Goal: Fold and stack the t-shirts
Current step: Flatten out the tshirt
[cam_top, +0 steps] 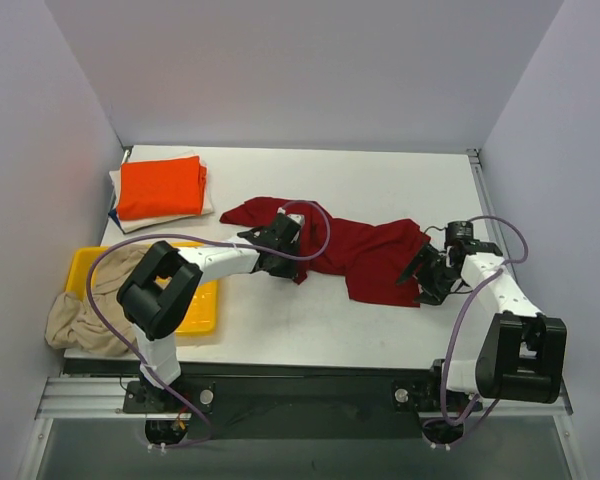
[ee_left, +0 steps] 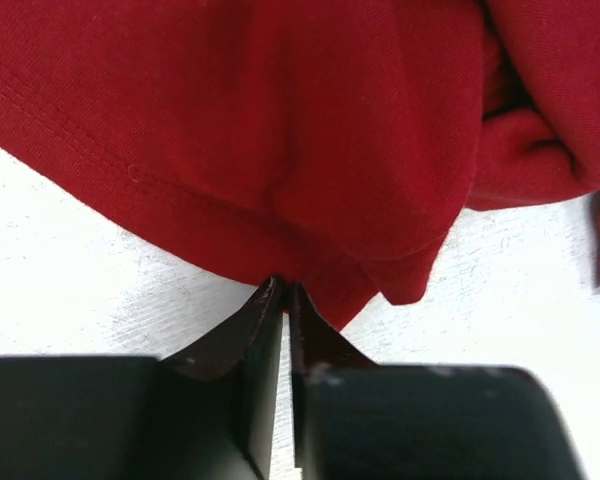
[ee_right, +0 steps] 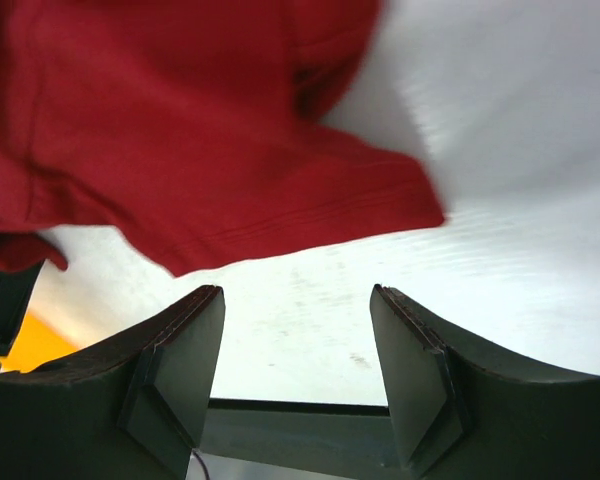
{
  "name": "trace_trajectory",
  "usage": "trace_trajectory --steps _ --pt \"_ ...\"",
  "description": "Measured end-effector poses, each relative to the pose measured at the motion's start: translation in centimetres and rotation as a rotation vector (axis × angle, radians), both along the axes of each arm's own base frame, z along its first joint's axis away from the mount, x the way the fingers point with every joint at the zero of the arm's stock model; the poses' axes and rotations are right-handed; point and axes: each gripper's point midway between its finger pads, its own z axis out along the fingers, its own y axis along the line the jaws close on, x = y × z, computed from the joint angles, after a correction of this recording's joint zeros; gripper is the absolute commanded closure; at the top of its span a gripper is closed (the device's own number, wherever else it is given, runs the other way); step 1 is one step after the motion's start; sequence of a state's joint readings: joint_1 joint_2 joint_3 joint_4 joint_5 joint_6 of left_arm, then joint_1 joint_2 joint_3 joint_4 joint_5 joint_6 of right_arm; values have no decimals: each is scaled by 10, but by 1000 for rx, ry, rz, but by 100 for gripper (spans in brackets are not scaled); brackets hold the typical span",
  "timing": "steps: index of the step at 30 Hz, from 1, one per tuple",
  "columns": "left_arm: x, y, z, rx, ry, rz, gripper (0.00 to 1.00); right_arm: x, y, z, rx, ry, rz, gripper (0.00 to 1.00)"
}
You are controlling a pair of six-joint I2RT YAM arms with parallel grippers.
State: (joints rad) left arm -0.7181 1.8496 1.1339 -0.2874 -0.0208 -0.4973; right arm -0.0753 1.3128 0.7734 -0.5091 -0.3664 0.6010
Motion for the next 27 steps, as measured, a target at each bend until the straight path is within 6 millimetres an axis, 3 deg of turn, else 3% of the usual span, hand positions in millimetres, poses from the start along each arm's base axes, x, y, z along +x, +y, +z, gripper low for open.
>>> trace_trajectory --steps 5,12,17,27 --pt "-1 0 0 -4 4 3 100 -14 -23 -12 -8 56 -94 39" --pt "0 0 1 -9 7 17 100 -28 -39 -25 -27 112 -139 41" --pt "-4 13 4 7 16 38 100 -40 -43 -37 -58 162 -130 48" --pt "-2 38 36 -11 -29 111 100 -37 -53 -52 -106 186 -124 60"
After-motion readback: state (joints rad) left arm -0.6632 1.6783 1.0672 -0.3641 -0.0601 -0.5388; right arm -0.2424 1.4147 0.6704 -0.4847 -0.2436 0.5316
